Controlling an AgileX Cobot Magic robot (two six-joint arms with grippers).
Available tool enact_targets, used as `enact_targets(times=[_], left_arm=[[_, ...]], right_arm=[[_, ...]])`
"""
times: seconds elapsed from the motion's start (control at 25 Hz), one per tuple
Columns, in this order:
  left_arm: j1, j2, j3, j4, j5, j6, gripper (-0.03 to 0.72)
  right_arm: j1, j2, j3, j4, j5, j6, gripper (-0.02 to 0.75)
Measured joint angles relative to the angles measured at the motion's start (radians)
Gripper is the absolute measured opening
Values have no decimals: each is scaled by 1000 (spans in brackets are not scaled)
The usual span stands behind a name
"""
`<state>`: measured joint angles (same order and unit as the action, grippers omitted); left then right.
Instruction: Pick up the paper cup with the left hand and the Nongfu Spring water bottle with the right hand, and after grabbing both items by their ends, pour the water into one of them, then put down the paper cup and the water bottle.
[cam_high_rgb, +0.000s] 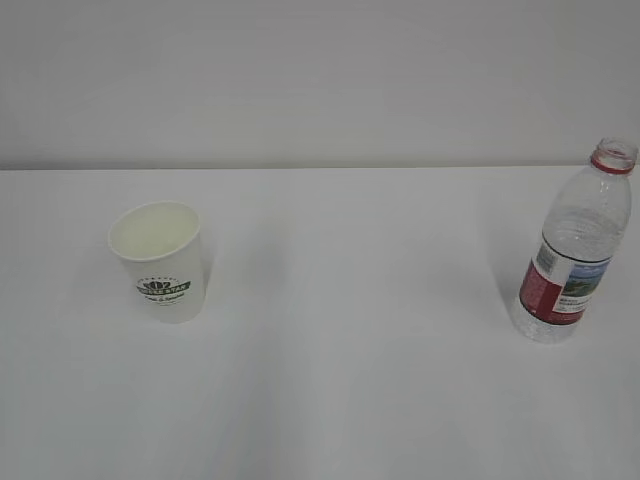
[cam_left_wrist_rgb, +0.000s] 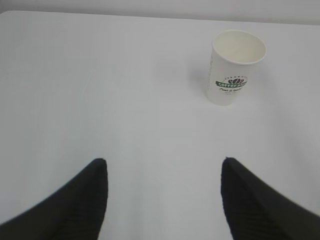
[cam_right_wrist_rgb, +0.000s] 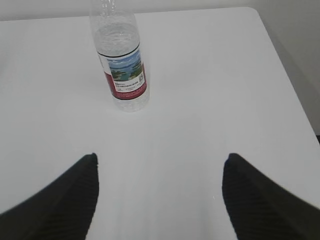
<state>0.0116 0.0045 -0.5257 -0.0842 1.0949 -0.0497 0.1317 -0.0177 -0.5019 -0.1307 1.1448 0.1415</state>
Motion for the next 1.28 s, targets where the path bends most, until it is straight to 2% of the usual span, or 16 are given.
enact_targets(times=[1.28], left_arm=[[0,0,0,0,0,0,516]], right_arm=[[0,0,0,0,0,0,582]])
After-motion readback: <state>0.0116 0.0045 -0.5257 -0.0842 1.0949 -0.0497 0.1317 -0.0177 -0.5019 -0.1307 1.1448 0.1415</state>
